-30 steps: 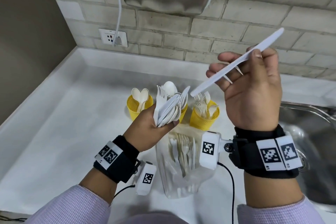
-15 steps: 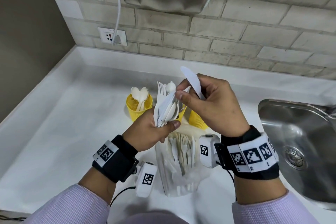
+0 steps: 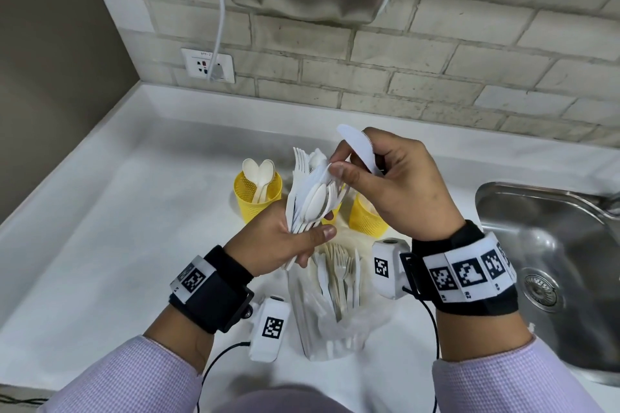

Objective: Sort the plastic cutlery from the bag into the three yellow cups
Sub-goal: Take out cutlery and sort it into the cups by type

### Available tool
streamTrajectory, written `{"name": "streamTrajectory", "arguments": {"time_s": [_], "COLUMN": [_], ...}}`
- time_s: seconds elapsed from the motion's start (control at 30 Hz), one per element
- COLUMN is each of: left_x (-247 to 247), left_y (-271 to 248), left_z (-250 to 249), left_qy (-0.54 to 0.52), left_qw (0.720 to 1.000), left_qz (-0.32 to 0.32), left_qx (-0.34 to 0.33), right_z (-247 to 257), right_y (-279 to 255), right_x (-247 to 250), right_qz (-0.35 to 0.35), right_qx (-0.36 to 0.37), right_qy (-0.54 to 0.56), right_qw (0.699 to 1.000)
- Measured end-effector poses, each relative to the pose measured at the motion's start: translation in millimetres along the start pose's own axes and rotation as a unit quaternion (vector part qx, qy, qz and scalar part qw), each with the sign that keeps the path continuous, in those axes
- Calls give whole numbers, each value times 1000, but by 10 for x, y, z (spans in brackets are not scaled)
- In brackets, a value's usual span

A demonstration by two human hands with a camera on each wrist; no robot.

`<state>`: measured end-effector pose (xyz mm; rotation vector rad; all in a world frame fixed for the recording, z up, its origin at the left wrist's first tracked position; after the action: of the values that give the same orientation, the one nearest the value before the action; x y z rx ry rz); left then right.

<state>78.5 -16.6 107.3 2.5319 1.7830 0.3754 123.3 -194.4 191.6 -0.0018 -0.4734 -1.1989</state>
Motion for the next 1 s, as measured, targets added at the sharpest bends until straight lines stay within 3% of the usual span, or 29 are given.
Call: {"name": "streamTrajectory", "arguments": {"time_s": [0.23, 0.33, 0.43, 0.53, 0.7, 1.0], "left_x": [16, 9, 16, 26, 26, 53], "left_y": [-7, -10, -3, -2, -8, 5], "left_z": [37, 61, 54, 26, 17, 29], "left_qy": [4, 15, 21, 30, 29, 10], "left_qw": [1000, 1000, 1000, 999, 999, 999], "left_qz": [8, 10, 6, 3, -9, -30], "left_qx": [8, 13, 16, 12, 17, 22], "right_z": [80, 103, 43, -34, -59, -72], "right_y": [98, 119, 94, 45, 23, -67], "right_x": [70, 60, 51, 7, -64, -162], "right_qz": [-6, -27, -52, -27, -4, -60], "right_qx": [5, -8, -41, -94, -183, -99], "right_qy": [86, 173, 172, 165, 290, 128], "right_qw": [996, 985, 983, 981, 939, 985]}}
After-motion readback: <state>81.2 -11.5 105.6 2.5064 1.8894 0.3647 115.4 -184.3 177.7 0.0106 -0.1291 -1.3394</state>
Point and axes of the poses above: each hand's wrist, its own y-axis towards the middle knuckle, its own x-axis out of the back of the hand, z = x × y, the point moved 2 cm from there along y, towards the middle knuckle, and after that the axes turned 8 degrees about -x, right-handed, at the moved point
